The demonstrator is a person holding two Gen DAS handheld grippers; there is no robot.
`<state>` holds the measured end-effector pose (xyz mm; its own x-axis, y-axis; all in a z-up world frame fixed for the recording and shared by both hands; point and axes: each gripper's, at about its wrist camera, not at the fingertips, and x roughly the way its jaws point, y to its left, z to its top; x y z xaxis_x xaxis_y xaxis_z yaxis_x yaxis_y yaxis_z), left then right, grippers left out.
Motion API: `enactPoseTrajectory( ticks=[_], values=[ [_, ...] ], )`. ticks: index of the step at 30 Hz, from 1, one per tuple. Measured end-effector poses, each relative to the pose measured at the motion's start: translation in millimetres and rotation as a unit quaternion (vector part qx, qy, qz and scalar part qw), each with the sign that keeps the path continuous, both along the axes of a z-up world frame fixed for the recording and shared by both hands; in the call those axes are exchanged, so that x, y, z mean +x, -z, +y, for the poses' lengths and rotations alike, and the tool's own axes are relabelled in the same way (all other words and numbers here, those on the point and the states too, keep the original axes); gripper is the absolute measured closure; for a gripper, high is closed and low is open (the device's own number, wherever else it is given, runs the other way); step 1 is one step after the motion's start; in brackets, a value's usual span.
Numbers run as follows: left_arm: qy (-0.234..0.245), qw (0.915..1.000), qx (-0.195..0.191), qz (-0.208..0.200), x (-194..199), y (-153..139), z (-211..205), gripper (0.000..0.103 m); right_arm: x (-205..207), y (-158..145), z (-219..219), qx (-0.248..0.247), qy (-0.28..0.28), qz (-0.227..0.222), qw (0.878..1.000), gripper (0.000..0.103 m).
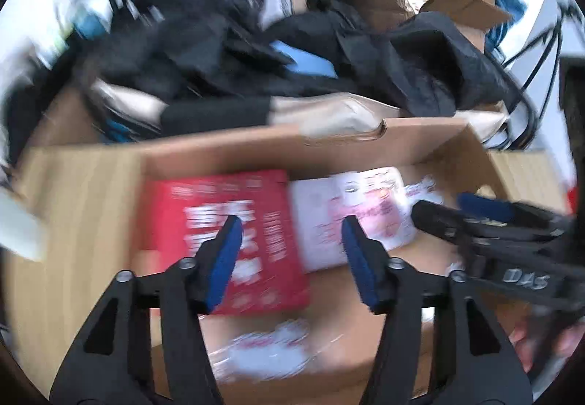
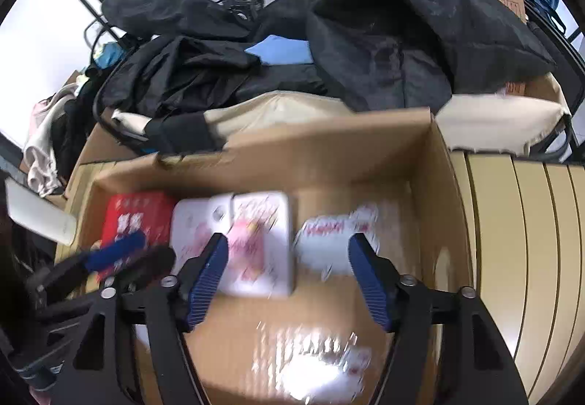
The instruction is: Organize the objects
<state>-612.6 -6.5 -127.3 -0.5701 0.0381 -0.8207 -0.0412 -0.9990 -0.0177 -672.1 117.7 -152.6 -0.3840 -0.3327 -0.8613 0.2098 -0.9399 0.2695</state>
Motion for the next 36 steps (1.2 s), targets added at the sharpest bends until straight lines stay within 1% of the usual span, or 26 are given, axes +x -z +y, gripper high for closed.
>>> enactPoseTrajectory(
  ticks=[1,2,3,5,6,7,8,9,10,11,13,14,16,17,19,20,22,24,26,27,28,29,30,32,34,36],
  values=[
    [0.008,0.9998,-0.011,0.015,16,-13,-1,0.041,9,-8,1,-0.008,-0.005,0.003,1.0,0.022],
    [0.011,0.9996,-0.015,0.021,27,-23,-3,0.034,15,-17,3,-0.01,-0.006,0.008,1.0,0.022],
    [0.012,0.9994,-0.018,0.027,44,-39,-6,0.032,27,-30,5,-0.011,-0.008,0.018,1.0,0.022],
    [0.011,0.9988,-0.022,0.042,76,-70,-14,0.031,59,-66,8,-0.006,-0.028,0.046,0.999,0.022],
    [0.006,0.9981,-0.032,0.053,97,-91,-19,0.027,74,-81,10,0.003,-0.038,0.057,0.998,0.022],
    [-0.002,0.997,-0.046,0.062,122,-112,-24,0.021,92,-100,11,0.017,-0.05,0.072,0.996,0.022],
    [-0.015,0.9954,-0.066,0.067,145,-129,-30,0.006,111,-118,15,0.027,-0.058,0.088,0.994,0.022],
    [-0.026,0.9938,-0.079,0.074,165,-141,-35,0.0,142,-142,21,0.036,-0.065,0.109,0.991,0.021],
    [-0.038,0.9921,-0.085,0.084,195,-155,-39,0.0,167,-159,25,0.036,-0.074,0.122,0.989,0.021],
    [-0.041,0.9917,-0.083,0.089,217,-164,-42,0.0,188,-169,31,0.034,-0.084,0.128,0.988,0.021],
    [-0.039,0.9922,-0.06,0.102,270,-179,-48,0.0,251,-195,41,0.035,-0.102,0.144,0.984,0.02],
    [-0.042,0.992,-0.048,0.109,296,-182,-51,0.0,269,-200,44,0.04,-0.106,0.147,0.983,0.02],
    [-0.071,0.9899,-0.033,0.118,346,-179,-54,0.0,321,-211,52,0.046,-0.11,0.159,0.98,0.02],
    [-0.086,0.989,-0.025,0.118,370,-173,-55,0.0,342,-212,56,0.045,-0.108,0.168,0.979,0.02],
    [-0.087,0.9897,0.004,0.113,414,-159,-51,0.0,394,-204,65,0.036,-0.094,0.181,0.978,0.02],
    [-0.088,0.9902,0.014,0.108,435,-151,-48,0.0,410,-197,67,0.032,-0.093,0.184,0.978,0.02],
    [-0.1,0.9894,0.014,0.104,466,-140,-40,0.0,452,-175,68,0.042,-0.088,0.187,0.978,0.02],
    [-0.077,0.9916,0.004,0.103,490,-131,-27,0.0,483,-148,70,0.05,-0.056,0.172,0.982,0.02],
    [-0.04,0.9948,0.009,0.093,501,-122,-16,0.0,504,-114,73,0.039,-0.019,0.138,0.989,0.02],
    [-0.031,0.9959,0.008,0.085,501,-119,-12,0.0,509,-102,76,0.025,-0.008,0.124,0.992,0.02],
    [-0.033,0.9962,0.005,0.081,501,-118,-10,0.0,512,-90,79,0.002,-0.004,0.1,0.995,0.02],
    [-0.036,0.9963,0.007,0.078,500,-116,-9,0.0,512,-83,80,-0.013,-0.012,0.081,0.997,0.02],
    [-0.036,0.9964,0.016,0.074,501,-116,-10,0.0,513,-84,80,-0.014,-0.016,0.077,0.997,0.02],
    [-0.036,0.9962,0.03,0.073,501,-115,-11,0.0,519,-97,81,0.012,-0.012,0.116,0.993,0.02],
    [-0.038,0.9965,0.025,0.071,503,-113,-11,0.0,521,-104,81,0.029,-0.003,0.142,0.989,0.02],
    [-0.035,0.9966,0.019,0.072,504,-111,-9,0.0,523,-105,84,0.024,0.002,0.147,0.989,0.02]
  ],
)
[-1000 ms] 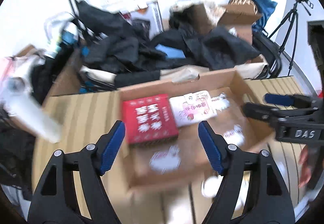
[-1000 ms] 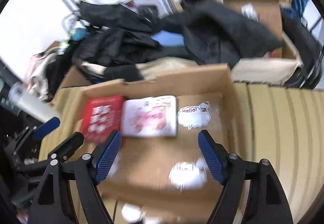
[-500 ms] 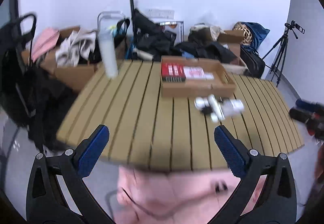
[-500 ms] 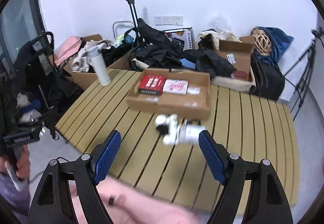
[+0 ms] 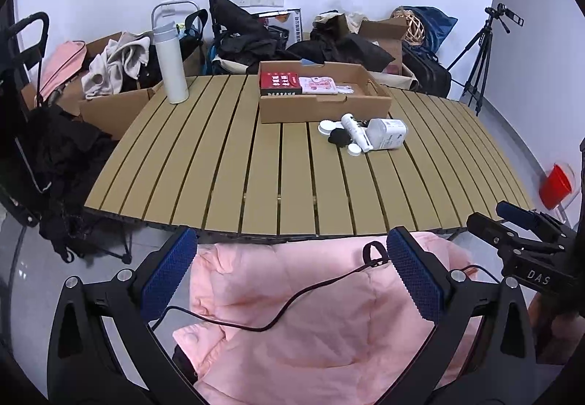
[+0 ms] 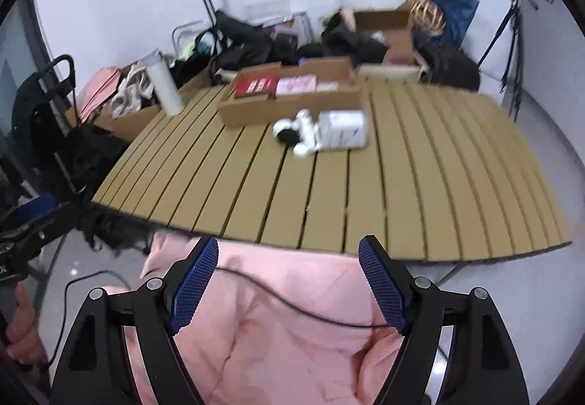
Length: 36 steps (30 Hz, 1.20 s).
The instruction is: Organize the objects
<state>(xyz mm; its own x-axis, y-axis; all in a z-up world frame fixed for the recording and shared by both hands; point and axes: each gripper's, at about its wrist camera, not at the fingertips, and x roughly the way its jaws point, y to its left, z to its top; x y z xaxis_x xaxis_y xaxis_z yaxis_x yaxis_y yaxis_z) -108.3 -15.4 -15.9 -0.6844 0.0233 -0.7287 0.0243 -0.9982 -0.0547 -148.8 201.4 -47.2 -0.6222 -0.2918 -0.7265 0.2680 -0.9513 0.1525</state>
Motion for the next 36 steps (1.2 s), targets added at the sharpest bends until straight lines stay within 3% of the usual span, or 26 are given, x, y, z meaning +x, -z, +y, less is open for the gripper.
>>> enactPoseTrajectory(
  ticks=[9,13,18,23,28,30,32,33,35,36],
  values=[
    [0.014,0.9998,0.008,-0.01,-33,28,4,0.0,-8,18,-15,0.031,-0.041,0.011,0.999,0.023],
    [0.035,0.9985,0.038,-0.02,-81,43,5,0.0,-35,40,-13,0.039,-0.048,-0.019,0.998,0.036],
    [0.055,0.9959,0.051,-0.051,-160,68,20,0.003,-89,45,4,0.006,-0.02,-0.023,1.0,0.034],
    [0.106,0.9896,0.085,-0.048,-214,83,53,0.011,-163,58,11,-0.002,-0.008,-0.027,1.0,0.029],
    [0.14,0.9789,0.13,-0.073,-275,105,91,0.022,-239,80,32,-0.064,0.007,-0.059,0.996,0.03],
    [0.124,0.9785,0.14,-0.086,-300,114,98,0.035,-261,86,39,-0.085,0.015,-0.064,0.994,0.033],
    [0.118,0.9753,0.161,-0.095,-319,123,102,0.045,-283,93,42,-0.098,0.017,-0.078,0.992,0.048],
    [0.115,0.9745,0.161,-0.106,-325,128,105,0.063,-291,97,42,-0.1,0.017,-0.086,0.991,0.055],
    [0.119,0.9699,0.178,-0.116,-327,133,108,0.076,-298,101,40,-0.095,0.017,-0.087,0.991,0.068],
    [0.123,0.9673,0.189,-0.116,-323,133,108,0.083,-297,102,38,-0.088,0.018,-0.083,0.993,0.069]
  ],
)
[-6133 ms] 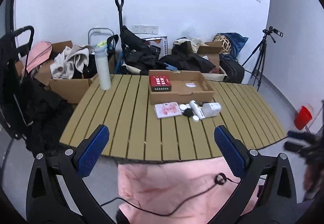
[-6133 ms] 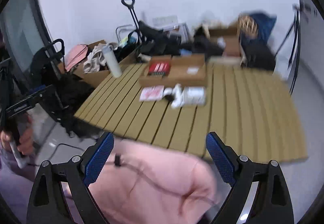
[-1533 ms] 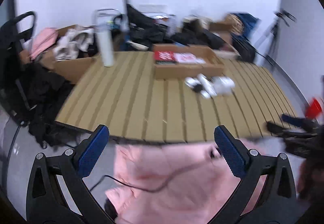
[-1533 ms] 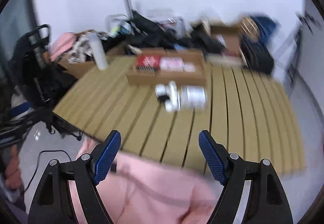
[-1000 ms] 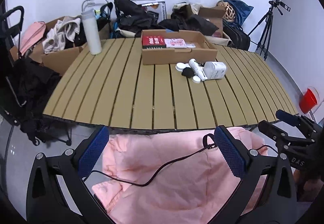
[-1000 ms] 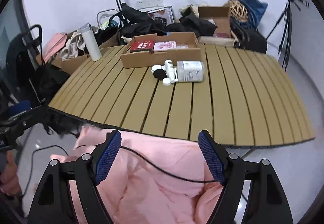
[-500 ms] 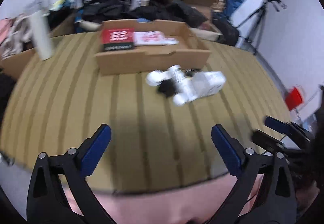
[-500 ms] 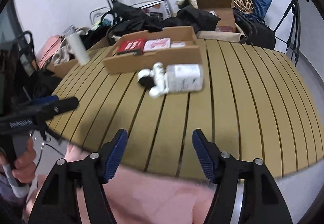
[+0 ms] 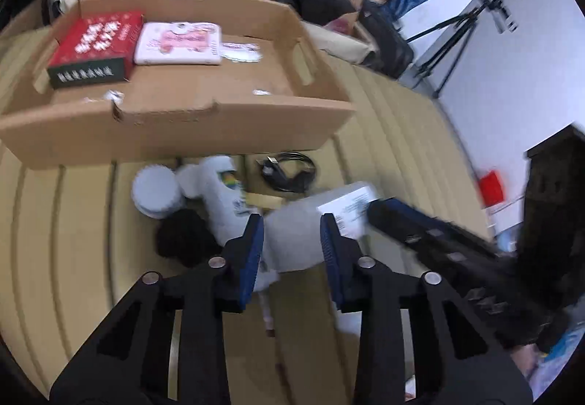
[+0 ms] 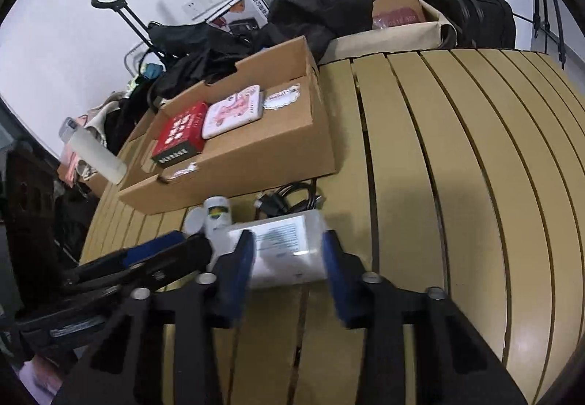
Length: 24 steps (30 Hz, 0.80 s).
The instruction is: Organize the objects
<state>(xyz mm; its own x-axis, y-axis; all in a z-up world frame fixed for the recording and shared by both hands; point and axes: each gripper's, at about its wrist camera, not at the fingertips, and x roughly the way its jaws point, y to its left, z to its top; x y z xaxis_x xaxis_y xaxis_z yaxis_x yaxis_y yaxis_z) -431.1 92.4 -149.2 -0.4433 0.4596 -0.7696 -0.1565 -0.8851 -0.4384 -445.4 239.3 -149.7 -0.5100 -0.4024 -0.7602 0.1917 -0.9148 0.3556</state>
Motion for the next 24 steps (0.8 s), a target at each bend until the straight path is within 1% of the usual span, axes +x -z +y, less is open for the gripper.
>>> enactPoseTrajectory(
  ticks=[1,2,3,4,5,7,9,10,11,12,13,14,15,16,17,19,20,21,22,24],
  values=[
    [0.006,1.0,0.003,0.0,9,1,3,0.083,5,1,-1,0.005,-0.005,0.003,1.0,0.072],
    [0.006,0.9999,-0.005,0.007,14,1,5,0.084,10,3,0,-0.001,-0.012,0.003,1.0,0.074],
    [0.01,0.9998,-0.015,0.01,24,2,8,0.084,21,6,1,-0.002,-0.014,-0.001,1.0,0.075],
    [0.019,0.9995,-0.024,0.004,35,4,12,0.084,28,9,2,-0.001,-0.018,-0.006,1.0,0.075],
    [0.027,0.9993,-0.027,-0.002,43,6,14,0.084,38,12,3,0.002,-0.021,-0.007,1.0,0.075],
    [0.05,0.9983,-0.032,-0.003,70,10,17,0.084,65,21,8,0.007,-0.019,-0.019,1.0,0.075],
    [0.069,0.997,-0.034,-0.011,94,13,13,0.083,92,29,14,-0.005,-0.025,-0.034,0.999,0.075],
    [0.07,0.9969,-0.035,-0.009,102,12,10,0.081,106,33,17,-0.005,-0.023,-0.043,0.999,0.075],
    [0.067,0.9969,-0.04,-0.004,108,11,6,0.072,114,35,20,-0.004,-0.018,-0.05,0.999,0.075],
    [0.063,0.9971,-0.042,0.002,110,9,4,0.059,122,37,23,-0.009,-0.014,-0.058,0.998,0.074],
    [0.056,0.9975,-0.042,0.006,111,8,1,0.055,126,36,27,-0.027,-0.014,-0.061,0.998,0.072],
    [0.049,0.998,-0.041,0.006,109,7,-1,0.054,128,35,30,-0.044,-0.013,-0.057,0.997,0.07],
    [0.048,0.9981,-0.038,0.003,106,7,-2,0.054,128,32,32,-0.056,-0.01,-0.051,0.997,0.068],
    [0.05,0.9981,-0.036,0.002,104,6,-1,0.054,126,29,32,-0.056,-0.006,-0.045,0.997,0.059],
    [0.056,0.9979,-0.033,0.003,101,7,1,0.054,123,26,30,-0.052,-0.004,-0.04,0.998,0.046],
    [0.07,0.9972,-0.026,-0.006,95,12,8,0.056,116,22,27,-0.048,0.0,-0.03,0.998,0.033],
    [0.07,0.997,-0.029,-0.015,92,18,11,0.058,113,22,25,-0.046,0.005,-0.031,0.998,0.033],
    [0.068,0.9969,-0.026,-0.029,88,25,11,0.058,110,24,24,-0.047,0.008,-0.035,0.998,0.033],
    [0.066,0.997,0.003,-0.04,85,29,6,0.06,106,28,24,-0.048,0.014,-0.044,0.998,0.033],
    [0.07,0.9953,0.039,-0.054,86,32,2,0.072,101,37,25,-0.07,0.021,-0.065,0.995,0.034]
  ],
)
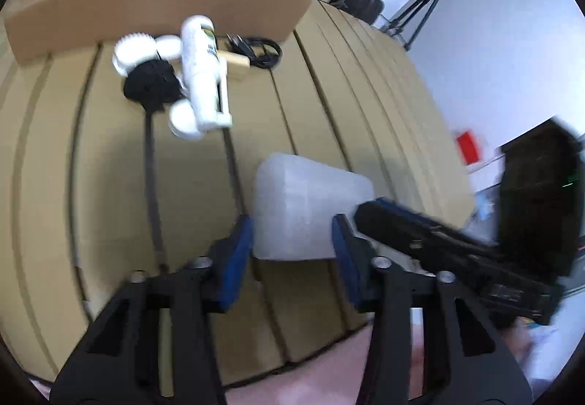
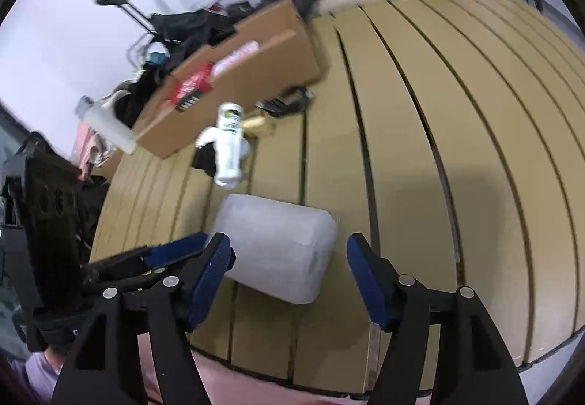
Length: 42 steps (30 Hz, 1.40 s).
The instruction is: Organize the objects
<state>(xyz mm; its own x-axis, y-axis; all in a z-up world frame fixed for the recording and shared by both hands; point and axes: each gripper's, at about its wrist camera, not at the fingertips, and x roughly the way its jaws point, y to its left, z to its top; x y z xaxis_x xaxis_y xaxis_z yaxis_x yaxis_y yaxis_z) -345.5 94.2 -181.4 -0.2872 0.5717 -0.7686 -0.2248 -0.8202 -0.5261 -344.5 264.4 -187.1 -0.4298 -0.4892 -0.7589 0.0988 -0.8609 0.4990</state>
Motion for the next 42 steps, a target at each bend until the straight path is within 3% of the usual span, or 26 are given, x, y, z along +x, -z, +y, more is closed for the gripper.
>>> enactPoseTrajectory(
  ticks=[2,5,7,11,14,18,22,24,28,31,34,36,38,40,42],
  values=[
    [0.0,0.9998,-0.016,0.012,5,-7,1,0.073,-1,6,-5,-0.009,-0.009,-0.012,1.0,0.056],
    [0.004,0.9987,-0.016,0.048,13,-29,3,0.073,1,-10,-8,0.007,-0.01,-0.007,1.0,0.061],
    [0.003,0.9973,-0.001,0.074,10,-54,0,0.073,0,-40,-6,0.009,-0.004,0.026,1.0,0.062],
    [0.004,0.9932,0.025,0.113,-48,-109,-6,0.073,-44,-102,-11,0.024,-0.013,0.078,0.997,0.062],
    [0.015,0.9906,0.031,0.132,-111,-133,-9,0.068,-115,-139,-23,0.036,-0.027,0.111,0.993,0.062],
    [-0.007,0.9929,0.032,0.115,-197,-126,-19,0.068,-224,-146,-49,0.045,-0.051,0.1,0.993,0.062],
    [-0.019,0.9929,-0.026,0.114,-252,-93,-16,0.074,-303,-113,-69,0.055,-0.048,0.072,0.995,0.062],
    [-0.034,0.9943,-0.038,0.094,-280,-69,-19,0.074,-326,-93,-76,0.059,-0.042,0.054,0.996,0.062],
    [-0.064,0.9939,-0.058,0.068,-311,-33,-27,0.074,-355,-52,-101,0.112,-0.053,0.038,0.992,0.062],
    [-0.043,0.9948,-0.064,0.066,-303,-30,-22,0.074,-352,-50,-103,0.153,-0.047,0.06,0.985,0.062],
    [-0.046,0.9928,-0.059,0.094,-279,-51,-27,0.071,-334,-70,-97,0.153,-0.048,0.084,0.983,0.06],
    [-0.054,0.991,-0.063,0.105,-262,-74,-35,0.067,-320,-90,-90,0.138,-0.05,0.096,0.984,0.057],
    [-0.056,0.9879,-0.074,0.124,-235,-106,-48,0.066,-301,-115,-86,0.138,-0.058,0.105,0.983,0.041],
    [-0.055,0.9802,-0.107,0.157,-203,-143,-61,0.062,-276,-144,-83,0.142,-0.076,0.119,0.98,0.04],
    [-0.063,0.9706,-0.142,0.183,-173,-177,-74,0.047,-244,-173,-78,0.16,-0.09,0.128,0.975,0.039]
  ],
)
